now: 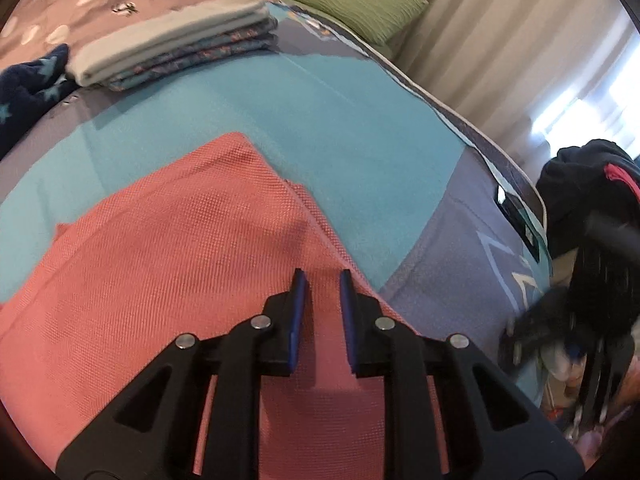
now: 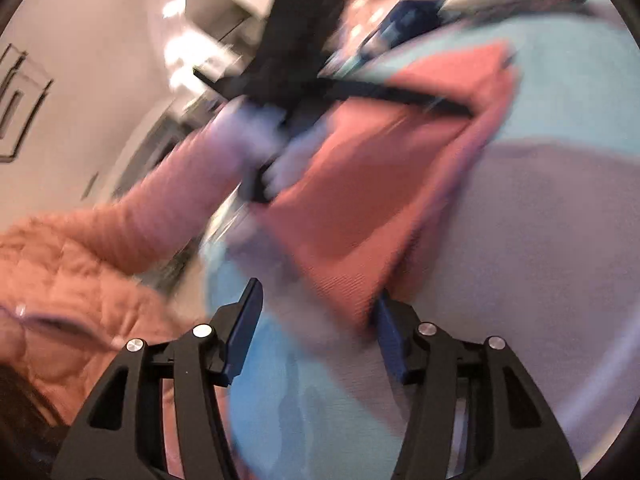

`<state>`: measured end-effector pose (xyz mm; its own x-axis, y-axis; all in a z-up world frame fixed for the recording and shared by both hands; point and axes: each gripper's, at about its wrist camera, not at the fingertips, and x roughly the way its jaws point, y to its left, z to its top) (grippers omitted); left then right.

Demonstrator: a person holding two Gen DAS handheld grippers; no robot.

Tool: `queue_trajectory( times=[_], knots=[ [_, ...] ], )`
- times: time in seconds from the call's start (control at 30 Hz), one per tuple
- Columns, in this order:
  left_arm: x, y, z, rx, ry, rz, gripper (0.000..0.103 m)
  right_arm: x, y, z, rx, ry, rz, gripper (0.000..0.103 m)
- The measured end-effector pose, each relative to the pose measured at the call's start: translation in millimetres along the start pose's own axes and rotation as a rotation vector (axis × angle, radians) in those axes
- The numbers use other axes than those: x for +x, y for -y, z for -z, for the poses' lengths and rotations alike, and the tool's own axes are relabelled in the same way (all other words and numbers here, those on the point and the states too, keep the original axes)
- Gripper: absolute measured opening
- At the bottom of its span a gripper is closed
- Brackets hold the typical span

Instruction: Fold small clothes

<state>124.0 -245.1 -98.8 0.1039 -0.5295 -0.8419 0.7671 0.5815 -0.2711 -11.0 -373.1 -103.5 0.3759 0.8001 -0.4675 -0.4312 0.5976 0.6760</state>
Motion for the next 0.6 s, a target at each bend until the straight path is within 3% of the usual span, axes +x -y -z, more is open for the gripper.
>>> queue_trajectory(
  times=[0.07, 0.13, 0.2, 0.27, 0.4, 0.5, 0.53, 0.57, 0.6],
  knots=[
    [-14.4, 16.0, 9.0, 0.048, 0.03, 0.019, 0.023, -24.2, 23.9, -15.4, 0.111, 0.123, 0.01, 0.056],
    [-28.2, 34.5, 20.5, 0.11, 0.045, 0.033, 0.027, -33.8, 44.1, -31.7, 0.203, 0.177, 0.134, 0.056],
    [-42.9, 57.6, 38.4, 0.18, 0.048, 0.058, 0.032, -24.3, 55.4, -50.2, 0.246, 0.165, 0.174, 0.056],
    [-47.3, 74.2, 53.4, 0.223, 0.028, 0.084, 0.036, -6.0, 61.0, -67.4, 0.272, 0.141, 0.155, 0.056],
    [-33.4, 102.0, 82.3, 0.296, -0.041, 0.066, 0.045, 43.9, 71.8, -101.3, 0.298, 0.048, 0.193, 0.056],
    [-20.8, 108.9, 94.7, 0.309, -0.045, 0.048, 0.044, 48.2, 88.7, -115.7, 0.336, 0.055, 0.187, 0.054],
    [-19.3, 108.6, 95.4, 0.306, -0.04, 0.054, 0.044, 53.4, 89.3, -121.0, 0.334, 0.057, 0.184, 0.049],
    [-19.3, 107.2, 95.7, 0.298, -0.035, 0.064, 0.043, 59.2, 90.9, -124.4, 0.336, 0.049, 0.187, 0.01],
    [-18.7, 104.5, 95.5, 0.285, -0.033, 0.078, 0.039, 61.9, 92.3, -125.4, 0.349, 0.05, 0.215, 0.007]
  ],
)
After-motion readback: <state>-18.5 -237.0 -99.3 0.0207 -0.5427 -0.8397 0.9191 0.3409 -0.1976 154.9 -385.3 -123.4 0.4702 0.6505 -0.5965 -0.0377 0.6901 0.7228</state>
